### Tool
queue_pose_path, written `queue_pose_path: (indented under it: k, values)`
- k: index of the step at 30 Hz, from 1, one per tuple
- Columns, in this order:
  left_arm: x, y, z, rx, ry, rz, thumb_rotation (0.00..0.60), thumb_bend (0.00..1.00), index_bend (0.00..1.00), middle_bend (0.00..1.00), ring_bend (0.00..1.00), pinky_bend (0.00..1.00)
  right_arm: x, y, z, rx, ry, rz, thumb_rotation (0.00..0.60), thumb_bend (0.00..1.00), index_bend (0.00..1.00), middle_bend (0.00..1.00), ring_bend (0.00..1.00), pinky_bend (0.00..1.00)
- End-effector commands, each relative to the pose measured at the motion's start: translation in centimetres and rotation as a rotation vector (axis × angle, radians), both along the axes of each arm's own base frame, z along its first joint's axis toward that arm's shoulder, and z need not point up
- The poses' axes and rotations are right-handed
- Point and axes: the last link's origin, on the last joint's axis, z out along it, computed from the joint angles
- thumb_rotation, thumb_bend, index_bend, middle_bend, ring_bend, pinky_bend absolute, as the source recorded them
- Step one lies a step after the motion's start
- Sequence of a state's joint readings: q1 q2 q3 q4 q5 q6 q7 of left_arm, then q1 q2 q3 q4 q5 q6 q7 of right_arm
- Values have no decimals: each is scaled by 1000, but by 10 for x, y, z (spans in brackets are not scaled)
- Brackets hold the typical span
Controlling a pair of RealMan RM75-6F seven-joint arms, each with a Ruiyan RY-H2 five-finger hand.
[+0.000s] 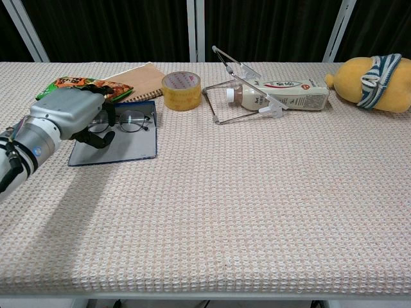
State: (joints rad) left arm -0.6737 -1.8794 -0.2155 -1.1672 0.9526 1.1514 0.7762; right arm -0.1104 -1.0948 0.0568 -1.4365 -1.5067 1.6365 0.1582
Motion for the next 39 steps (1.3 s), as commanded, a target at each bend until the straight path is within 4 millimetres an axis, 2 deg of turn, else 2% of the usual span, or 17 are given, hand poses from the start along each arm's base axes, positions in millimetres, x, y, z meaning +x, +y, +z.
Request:
queue_pose_path:
  k: [1, 10, 15, 17, 20, 22, 26, 30, 36, 39]
  values:
    - [-1, 5, -1, 10, 33, 6, 415, 418, 375, 0, 0, 128, 0, -1, -1, 3, 0, -1, 600, 477, 0, 0, 0, 0]
    - [-1, 8, 5, 53, 11, 8, 413, 418, 309, 0, 0, 128, 1, -2, 0, 5, 3, 0, 600, 477, 0, 0, 0, 0]
    - [6, -8, 11, 29, -49, -13, 419, 406, 308, 0, 0, 128, 1, -2, 0, 3, 4, 2, 600, 477, 0, 0, 0, 0]
    - [10, -19, 17, 20, -55, -36, 391, 376, 303, 0, 0, 128, 1, -2, -1, 5, 4, 3, 600, 477, 0, 0, 0, 0]
    - [13, -33, 23, 1, -64, -58, 306, 336, 297, 0, 0, 129, 2, -2, -1, 5, 3, 6, 600, 477, 0, 0, 0, 0]
    - [13, -39, 24, -14, -59, -64, 271, 323, 297, 0, 0, 128, 2, -2, -2, 5, 2, 7, 600, 477, 0, 0, 0, 0]
    - [8, -49, 20, -73, -54, -37, 248, 316, 325, 0, 0, 128, 2, -2, -3, 6, 0, 10, 600, 477, 0, 0, 0, 0]
    - [5, -54, 17, -100, -34, -40, 181, 309, 355, 0, 0, 129, 2, -2, -3, 7, 3, 8, 600, 477, 0, 0, 0, 0]
    - [2, -59, 9, -112, 0, -45, 167, 306, 328, 0, 0, 129, 2, -1, -2, 5, 5, 7, 600, 477, 0, 0, 0, 0]
    - [0, -58, 6, -105, 3, -38, 166, 307, 284, 0, 0, 128, 3, -1, -2, 5, 6, 6, 600, 477, 0, 0, 0, 0]
